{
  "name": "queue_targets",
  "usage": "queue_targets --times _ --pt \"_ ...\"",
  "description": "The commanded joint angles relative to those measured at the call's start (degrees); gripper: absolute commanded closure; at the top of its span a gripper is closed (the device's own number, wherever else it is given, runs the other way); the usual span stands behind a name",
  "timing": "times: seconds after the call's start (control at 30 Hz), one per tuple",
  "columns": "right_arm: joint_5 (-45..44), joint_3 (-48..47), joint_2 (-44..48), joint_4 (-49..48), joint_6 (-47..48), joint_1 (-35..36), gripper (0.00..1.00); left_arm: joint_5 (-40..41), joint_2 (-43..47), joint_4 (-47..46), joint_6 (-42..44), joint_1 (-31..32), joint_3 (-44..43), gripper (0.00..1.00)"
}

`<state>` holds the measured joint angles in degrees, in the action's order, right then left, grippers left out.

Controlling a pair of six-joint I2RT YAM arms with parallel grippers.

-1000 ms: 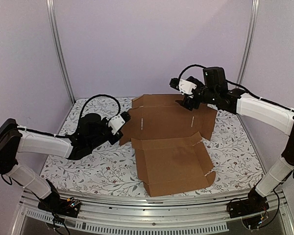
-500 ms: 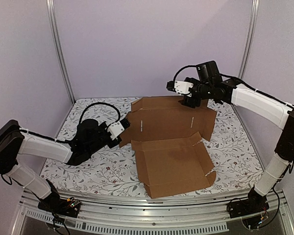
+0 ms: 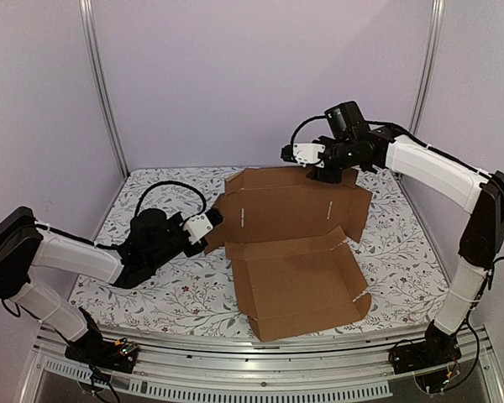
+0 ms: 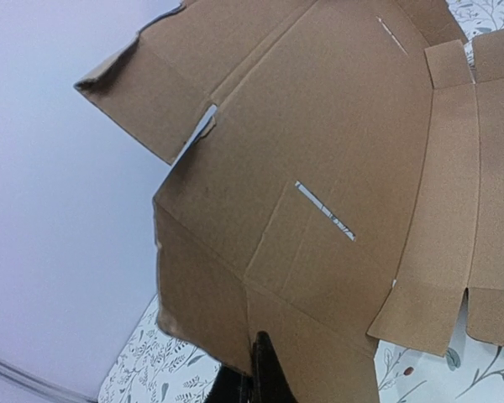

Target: Fold the paper box

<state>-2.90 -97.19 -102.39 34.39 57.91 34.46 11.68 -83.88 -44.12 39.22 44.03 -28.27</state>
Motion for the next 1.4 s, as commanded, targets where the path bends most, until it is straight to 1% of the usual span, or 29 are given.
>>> queue_targets --times 0.0,0.17,0.5,0.9,0.97,1.07,1.27,1.37 --pt "-0.88 -4.27 -2.42 4.45 1.28 0.32 0.51 -0.47 0.93 0.44 2.00 1.21 1.10 1.00" --pt "-0.86 -6.71 -3.90 6.78 1.75 0.32 0.57 -0.23 0.85 0.23 2.35 1.32 1.05 1.00" --pt "-0.16 -7.29 -4.81 9.20 1.51 0.26 0.67 0.04 0.80 0.04 2.78 1.67 1.10 1.00" --pt "0.47 -7.29 -3.36 13.03 -0.73 0.31 0.93 1.22 -0.01 -0.69 2.88 1.77 1.01 1.00" --pt "0.90 -7.27 -3.11 13.79 -1.31 0.39 0.96 1.19 -0.14 -0.75 2.83 1.77 0.94 1.00" --pt "1.14 -7.01 -2.67 14.37 -2.04 0.56 0.96 1.15 -0.02 -1.11 2.65 1.76 1.18 1.00" --pt "0.61 -6.66 -2.63 14.27 -2.45 1.00 0.88 0.49 0.80 -0.92 2.36 1.85 1.42 1.00" --pt "0.08 -6.70 -2.86 13.79 -2.29 1.05 0.88 0.45 1.34 -0.68 2.35 1.98 1.65 1.00"
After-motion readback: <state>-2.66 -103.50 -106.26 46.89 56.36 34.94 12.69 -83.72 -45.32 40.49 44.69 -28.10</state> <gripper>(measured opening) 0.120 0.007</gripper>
